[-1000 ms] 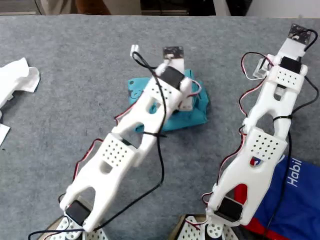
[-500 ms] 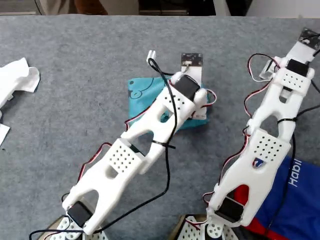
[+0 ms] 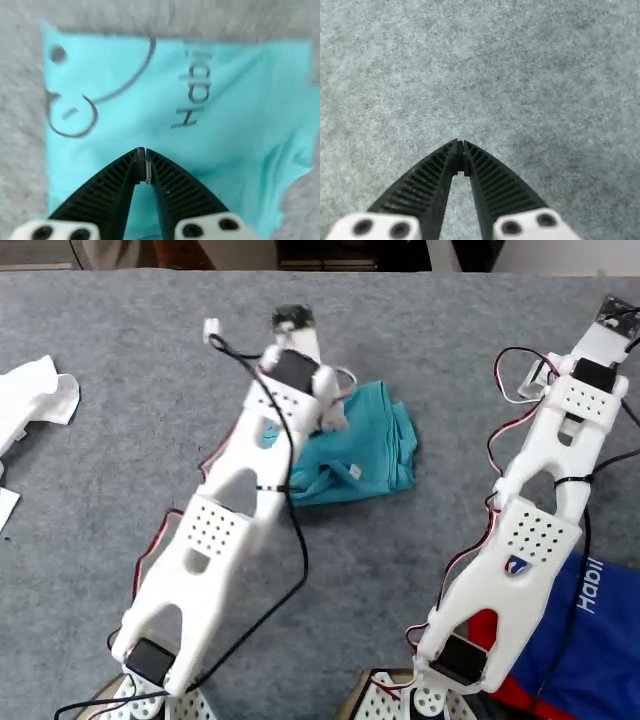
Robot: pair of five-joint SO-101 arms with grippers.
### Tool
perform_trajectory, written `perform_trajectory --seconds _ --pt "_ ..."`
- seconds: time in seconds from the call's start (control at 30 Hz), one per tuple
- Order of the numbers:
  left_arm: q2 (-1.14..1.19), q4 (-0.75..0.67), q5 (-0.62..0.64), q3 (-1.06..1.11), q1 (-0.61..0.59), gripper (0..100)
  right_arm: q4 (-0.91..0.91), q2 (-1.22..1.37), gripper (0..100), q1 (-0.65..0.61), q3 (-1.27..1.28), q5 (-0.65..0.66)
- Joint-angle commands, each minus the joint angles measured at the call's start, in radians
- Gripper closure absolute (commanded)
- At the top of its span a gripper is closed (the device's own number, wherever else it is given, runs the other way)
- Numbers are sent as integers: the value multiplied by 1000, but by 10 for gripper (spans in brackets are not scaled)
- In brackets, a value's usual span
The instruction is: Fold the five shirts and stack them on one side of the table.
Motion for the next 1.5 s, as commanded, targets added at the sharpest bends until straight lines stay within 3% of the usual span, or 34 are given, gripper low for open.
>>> perform_trajectory --seconds 0.0,0.3,0.57,0.77,0.97,1.13,1.33,1.47 --pt "7 9 6 23 58 981 -21 -7 993 13 -24 -11" --pt "15 9 3 18 241 981 -21 -7 993 15 -25 -11" --pt "22 -21 6 18 261 980 -21 -7 993 15 -25 -11" --pt "10 -18 3 -20 181 981 -21 -7 993 15 -25 -11" --pt "4 11 -12 -161 -6 981 -21 -7 993 15 -25 -11" --pt "22 -6 -15 -106 -127 981 -21 -7 993 13 -22 -11" --pt "136 -167 -9 -32 -180 981 -8 -8 994 -15 -22 6" --pt "151 -161 -12 -75 -184 981 83 -38 995 -62 -73 137"
